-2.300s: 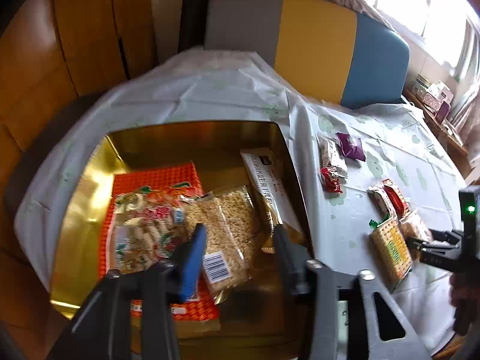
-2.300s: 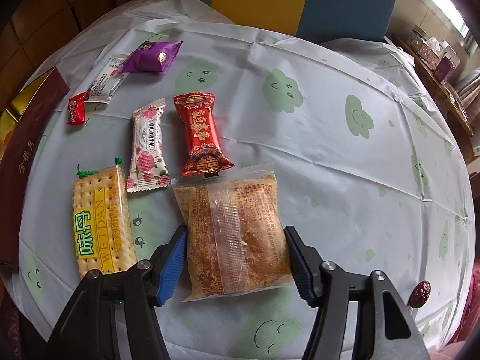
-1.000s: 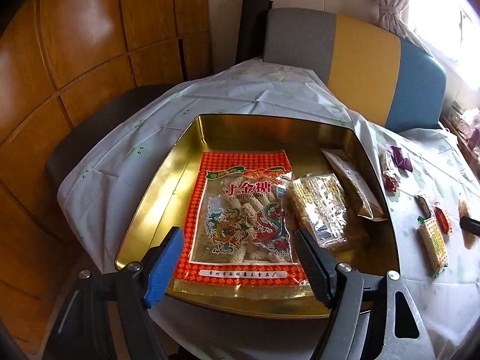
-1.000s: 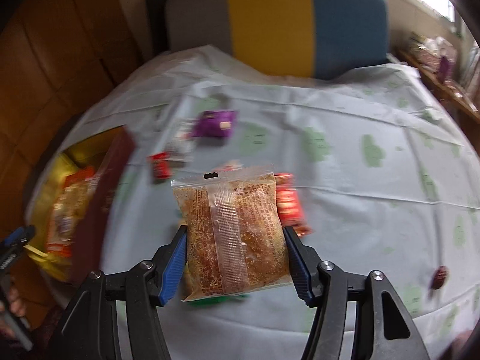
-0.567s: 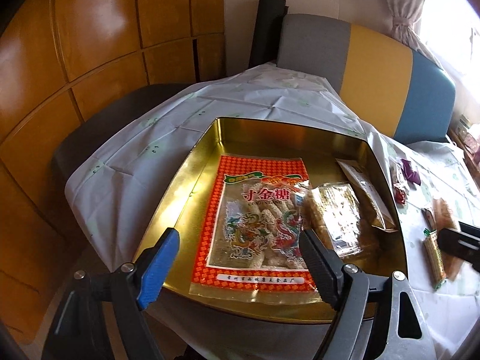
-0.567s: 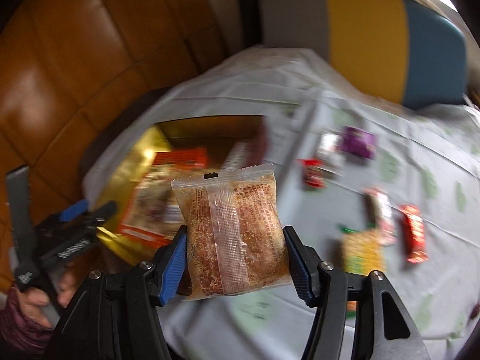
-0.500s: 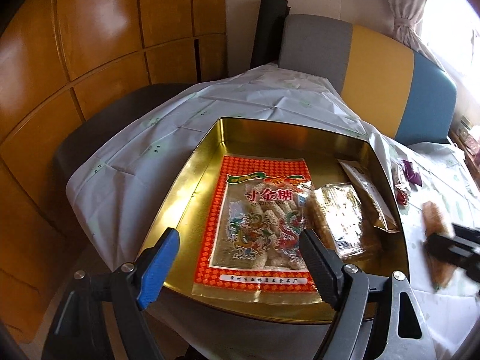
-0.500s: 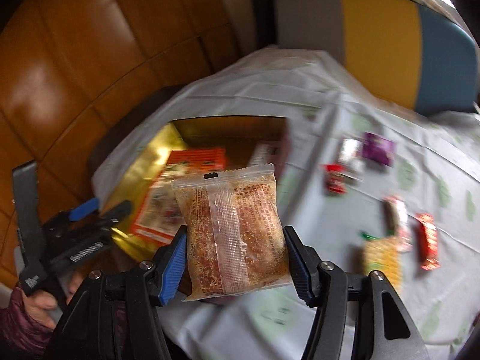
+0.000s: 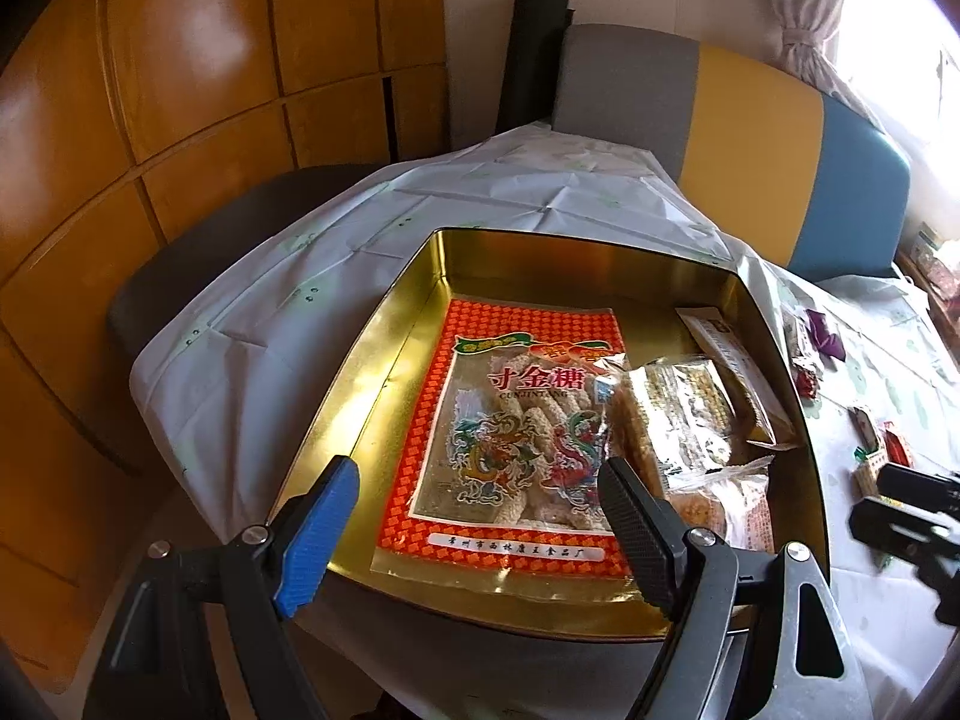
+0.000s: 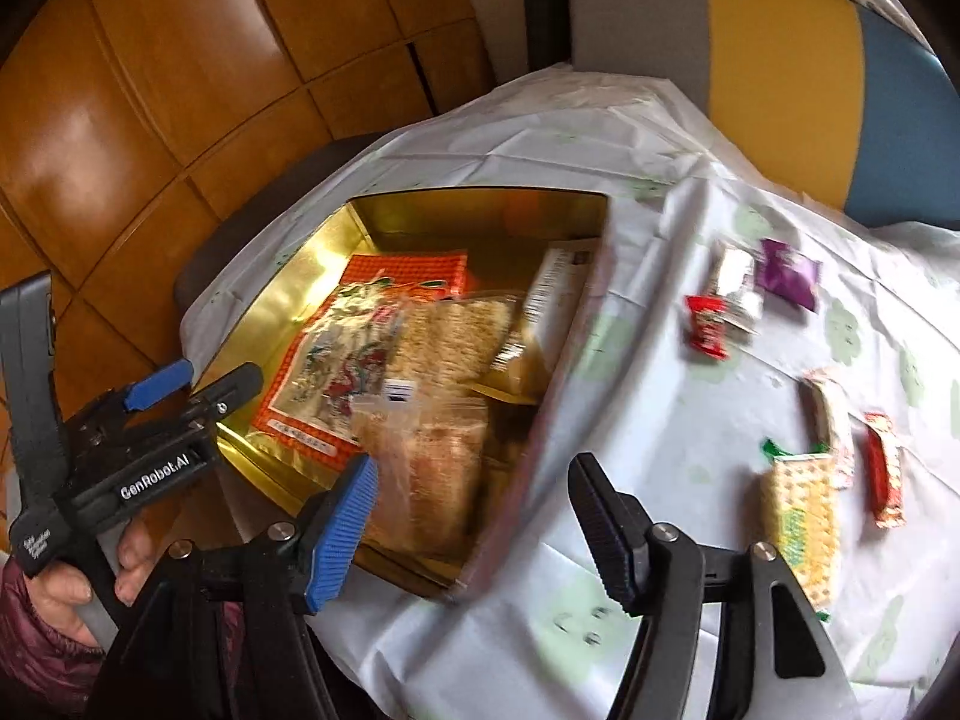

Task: Organize snacks
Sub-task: 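Carry the floss pastry bag into the tray and open the right gripper, then move the left gripper to the pink floral candy bar and grasp it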

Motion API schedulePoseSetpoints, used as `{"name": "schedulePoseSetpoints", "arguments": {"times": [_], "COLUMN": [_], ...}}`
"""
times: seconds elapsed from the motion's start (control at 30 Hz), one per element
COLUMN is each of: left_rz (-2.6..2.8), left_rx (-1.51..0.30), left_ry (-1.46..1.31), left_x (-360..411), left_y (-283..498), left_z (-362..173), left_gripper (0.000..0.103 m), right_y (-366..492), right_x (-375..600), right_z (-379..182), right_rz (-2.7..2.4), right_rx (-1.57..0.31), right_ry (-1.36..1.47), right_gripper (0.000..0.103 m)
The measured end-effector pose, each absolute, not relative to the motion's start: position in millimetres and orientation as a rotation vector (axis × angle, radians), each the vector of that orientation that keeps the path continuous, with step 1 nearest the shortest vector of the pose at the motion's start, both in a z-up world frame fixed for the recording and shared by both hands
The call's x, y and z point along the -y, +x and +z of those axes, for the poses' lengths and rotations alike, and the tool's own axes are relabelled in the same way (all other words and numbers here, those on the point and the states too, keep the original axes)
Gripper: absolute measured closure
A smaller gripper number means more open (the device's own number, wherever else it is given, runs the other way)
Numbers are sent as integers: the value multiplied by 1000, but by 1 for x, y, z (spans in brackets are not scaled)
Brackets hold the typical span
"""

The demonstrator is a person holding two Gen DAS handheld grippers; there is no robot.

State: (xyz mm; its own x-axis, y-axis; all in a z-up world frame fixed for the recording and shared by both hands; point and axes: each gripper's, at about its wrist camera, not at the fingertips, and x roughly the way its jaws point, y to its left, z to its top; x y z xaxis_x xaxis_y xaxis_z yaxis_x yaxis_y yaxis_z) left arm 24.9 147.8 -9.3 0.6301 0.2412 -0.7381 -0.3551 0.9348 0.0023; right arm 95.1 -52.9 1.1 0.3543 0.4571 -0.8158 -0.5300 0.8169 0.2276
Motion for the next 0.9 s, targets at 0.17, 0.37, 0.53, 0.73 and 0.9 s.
{"name": "schedulePoseSetpoints", "arguments": {"times": [0.17, 0.37, 0.53, 0.73, 0.9], "left_rz": [320, 298, 267, 138, 49], "left_rx": [-817, -815, -820, -819, -844], "left_ry": [-125, -92, -72, -28, -31], "left_x": [-139, -126, -115, -79, -46], "left_y": [27, 32, 38, 50, 69], "left_z": [-7, -2, 2, 16, 22], "left_gripper": [21, 21, 21, 23, 26], "right_y": [99, 112, 125, 144, 155], "right_x": [94, 163, 217, 277, 314], "right_z": [1, 0, 2, -12, -17], "right_rz": [554, 387, 267, 83, -46], "right_rx": [-1030, -1046, -1051, -1065, -1094], "right_ry": [-70, -70, -92, -64, 39], "right_gripper": [36, 36, 36, 36, 36]}}
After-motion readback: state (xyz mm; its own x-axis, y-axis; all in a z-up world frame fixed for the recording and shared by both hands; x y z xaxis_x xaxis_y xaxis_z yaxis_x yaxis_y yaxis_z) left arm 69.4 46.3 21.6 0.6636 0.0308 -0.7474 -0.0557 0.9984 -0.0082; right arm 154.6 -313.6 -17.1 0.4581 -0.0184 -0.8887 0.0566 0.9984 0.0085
